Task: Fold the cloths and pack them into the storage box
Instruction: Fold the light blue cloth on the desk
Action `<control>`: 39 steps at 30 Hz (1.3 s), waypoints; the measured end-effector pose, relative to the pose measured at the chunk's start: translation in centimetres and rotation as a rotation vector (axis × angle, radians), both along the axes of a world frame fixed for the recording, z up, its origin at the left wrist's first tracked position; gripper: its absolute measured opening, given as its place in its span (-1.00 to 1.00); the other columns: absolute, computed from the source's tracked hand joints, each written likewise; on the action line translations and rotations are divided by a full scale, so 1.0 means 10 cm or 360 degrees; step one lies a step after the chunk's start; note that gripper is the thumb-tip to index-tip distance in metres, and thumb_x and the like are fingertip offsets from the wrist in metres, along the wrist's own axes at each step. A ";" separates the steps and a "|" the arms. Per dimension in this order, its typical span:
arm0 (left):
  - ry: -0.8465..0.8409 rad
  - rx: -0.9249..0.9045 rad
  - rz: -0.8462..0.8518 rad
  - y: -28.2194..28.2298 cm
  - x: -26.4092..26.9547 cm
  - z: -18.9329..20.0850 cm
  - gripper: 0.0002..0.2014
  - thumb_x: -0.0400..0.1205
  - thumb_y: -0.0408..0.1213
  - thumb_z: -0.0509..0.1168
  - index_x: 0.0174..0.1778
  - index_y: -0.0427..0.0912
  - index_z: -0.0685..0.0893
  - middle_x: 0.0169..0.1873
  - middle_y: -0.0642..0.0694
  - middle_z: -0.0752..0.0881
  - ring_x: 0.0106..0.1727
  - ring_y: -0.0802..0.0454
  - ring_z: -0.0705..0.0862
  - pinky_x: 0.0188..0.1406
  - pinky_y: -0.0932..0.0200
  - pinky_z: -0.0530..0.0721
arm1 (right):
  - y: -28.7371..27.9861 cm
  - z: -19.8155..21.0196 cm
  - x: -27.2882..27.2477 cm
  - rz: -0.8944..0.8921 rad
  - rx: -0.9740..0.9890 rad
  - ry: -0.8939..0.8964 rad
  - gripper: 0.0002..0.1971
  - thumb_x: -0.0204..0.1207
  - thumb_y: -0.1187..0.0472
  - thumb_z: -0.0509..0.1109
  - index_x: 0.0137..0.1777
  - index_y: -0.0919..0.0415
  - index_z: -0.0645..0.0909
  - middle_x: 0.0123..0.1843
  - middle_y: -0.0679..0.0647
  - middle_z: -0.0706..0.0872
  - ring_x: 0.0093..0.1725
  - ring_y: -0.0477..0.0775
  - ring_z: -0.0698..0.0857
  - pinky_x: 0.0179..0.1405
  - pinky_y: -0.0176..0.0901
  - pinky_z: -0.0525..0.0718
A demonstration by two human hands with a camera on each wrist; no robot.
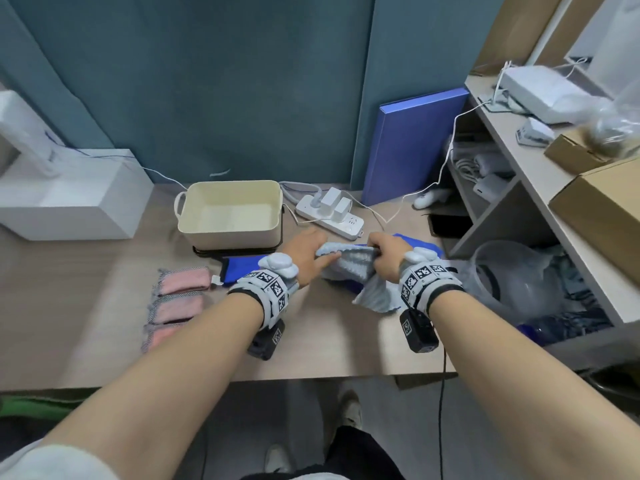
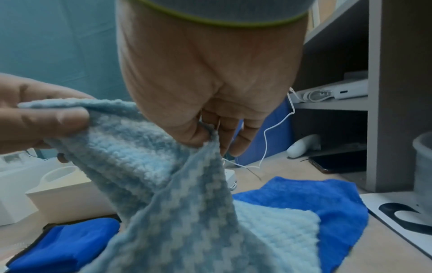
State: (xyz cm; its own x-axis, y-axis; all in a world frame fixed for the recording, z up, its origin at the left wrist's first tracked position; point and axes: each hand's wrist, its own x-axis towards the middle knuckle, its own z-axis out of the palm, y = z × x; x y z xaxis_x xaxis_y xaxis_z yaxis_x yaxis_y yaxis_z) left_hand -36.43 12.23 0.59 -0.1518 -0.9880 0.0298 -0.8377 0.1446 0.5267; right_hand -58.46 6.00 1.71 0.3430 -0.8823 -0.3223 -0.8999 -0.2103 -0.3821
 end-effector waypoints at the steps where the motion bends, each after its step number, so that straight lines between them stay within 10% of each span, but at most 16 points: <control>1: -0.0001 -0.0030 0.0024 0.03 0.07 0.06 -0.68 0.74 0.14 0.18 -0.05 -0.06 0.58 -0.04 -0.06 0.60 -0.09 -0.04 0.55 -0.13 0.06 0.45 | 0.04 0.05 0.02 0.0009 -0.0029 -0.0013 -0.75 0.51 0.44 0.23 -0.05 0.03 0.51 -0.20 0.00 0.63 -0.08 0.21 0.63 -0.14 -0.10 0.49; 12: 0.0160 -0.0219 0.0203 0.42 0.71 0.60 -0.80 0.75 -0.09 0.29 0.00 -0.03 0.80 -0.10 0.02 0.55 -0.13 0.00 0.54 -0.18 0.18 0.32 | 0.43 0.29 0.24 0.0091 -0.0074 0.0215 -0.80 0.51 0.33 0.34 -0.11 0.00 0.70 -0.26 -0.05 0.75 -0.21 0.12 0.74 -0.22 -0.20 0.56; 17: 0.0341 -0.0252 0.0293 0.47 0.92 0.66 -0.82 0.70 -0.14 0.38 -0.14 -0.10 0.81 -0.18 -0.09 0.62 -0.18 -0.16 0.67 -0.16 0.01 0.67 | 0.40 0.25 0.11 0.0040 -0.0059 0.0327 -0.94 0.52 0.21 0.37 -0.11 0.06 0.67 -0.27 -0.02 0.70 -0.19 0.17 0.68 -0.40 -0.21 0.44; 22: 0.0681 -0.0039 0.0515 0.39 0.92 0.59 -0.85 0.66 -0.22 0.43 -0.24 -0.03 0.79 -0.25 -0.02 0.75 -0.36 -0.13 0.84 -0.28 -0.30 0.83 | 0.22 0.29 0.01 -0.0061 -0.0208 0.0347 -0.88 0.65 0.13 0.28 -0.12 0.01 0.58 -0.21 0.05 0.67 -0.10 0.24 0.72 -0.11 -0.06 0.65; 33: 0.0205 -0.0252 0.0422 0.13 0.78 0.88 -0.86 0.66 -0.12 0.41 -0.06 -0.05 0.86 -0.25 0.01 0.66 -0.14 -0.02 0.62 -0.21 0.12 0.41 | -0.35 0.39 -0.60 -0.0438 -0.0364 -0.0383 -0.80 0.42 0.27 0.35 -0.24 -0.09 0.67 -0.27 0.06 0.83 -0.25 0.17 0.88 -0.18 0.21 0.89; 39: 0.0158 0.0163 0.0245 0.47 0.72 0.45 -0.76 0.63 -0.04 0.45 -0.36 0.05 0.73 -0.50 0.09 0.64 -0.41 0.10 0.57 -0.38 0.18 0.44 | 0.20 0.21 -0.76 -0.0514 -0.0174 -0.0326 -0.89 0.37 0.24 0.54 -0.32 0.05 0.71 -0.33 0.09 0.84 -0.26 0.13 0.82 -0.08 0.12 0.84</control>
State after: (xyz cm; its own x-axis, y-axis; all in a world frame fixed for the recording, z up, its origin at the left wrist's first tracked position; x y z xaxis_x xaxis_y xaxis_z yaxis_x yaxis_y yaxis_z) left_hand -29.19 16.93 5.04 -0.0002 -0.9979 -0.0646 -0.7891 -0.0395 0.6129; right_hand -66.07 8.02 3.86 0.0894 -0.9807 -0.1739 -0.8338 0.0218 -0.5516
